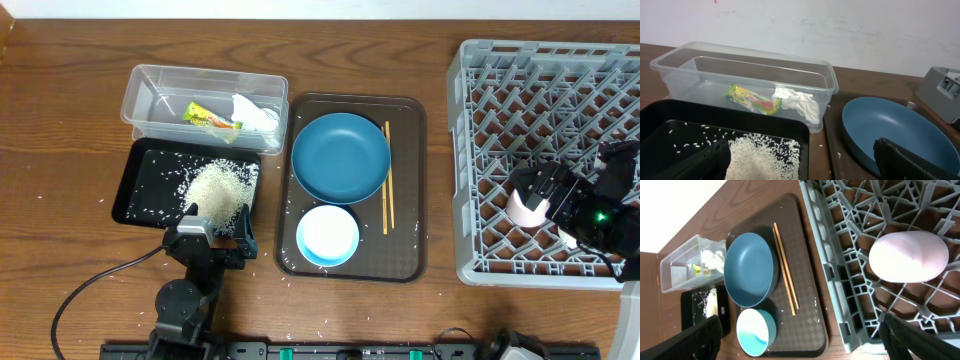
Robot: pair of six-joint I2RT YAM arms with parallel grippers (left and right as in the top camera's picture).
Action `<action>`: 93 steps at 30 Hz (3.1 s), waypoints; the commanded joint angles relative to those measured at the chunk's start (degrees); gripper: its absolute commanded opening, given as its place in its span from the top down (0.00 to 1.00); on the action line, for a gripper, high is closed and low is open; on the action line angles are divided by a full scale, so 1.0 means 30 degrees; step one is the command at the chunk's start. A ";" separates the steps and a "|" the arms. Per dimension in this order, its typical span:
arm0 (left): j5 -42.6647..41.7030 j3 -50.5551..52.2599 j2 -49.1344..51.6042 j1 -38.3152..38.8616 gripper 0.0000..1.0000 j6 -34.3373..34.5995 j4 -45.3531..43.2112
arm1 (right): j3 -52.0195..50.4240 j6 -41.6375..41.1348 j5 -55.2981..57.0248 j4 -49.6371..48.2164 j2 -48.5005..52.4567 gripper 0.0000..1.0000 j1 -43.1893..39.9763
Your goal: Sort waste into correct bins and load items into the dishwasher rack
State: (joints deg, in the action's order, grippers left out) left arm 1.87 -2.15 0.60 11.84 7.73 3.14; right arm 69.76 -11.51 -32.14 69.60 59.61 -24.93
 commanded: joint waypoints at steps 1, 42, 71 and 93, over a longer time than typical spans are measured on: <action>0.0036 0.0641 -0.0124 0.0029 0.06 0.0175 0.0270 | 0.0211 0.0146 -0.0066 0.0022 0.0095 0.01 0.0124; 0.0036 0.0641 -0.0124 0.0029 0.06 0.0175 0.0270 | 0.0211 -0.6506 0.7133 -1.2968 1.5613 0.41 1.5293; 0.0036 0.0641 -0.0124 0.0029 0.06 0.0175 0.0270 | 0.0226 -0.2871 3.4578 -1.0331 0.4051 0.99 1.3063; 0.0036 0.0641 -0.0124 0.0029 0.06 0.0175 0.0270 | 0.0226 1.2327 3.8556 -2.3110 1.3114 0.99 0.8641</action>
State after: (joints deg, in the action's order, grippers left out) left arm 1.67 -1.96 0.60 11.84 7.75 2.79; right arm 70.02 21.52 82.04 0.89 97.78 -0.05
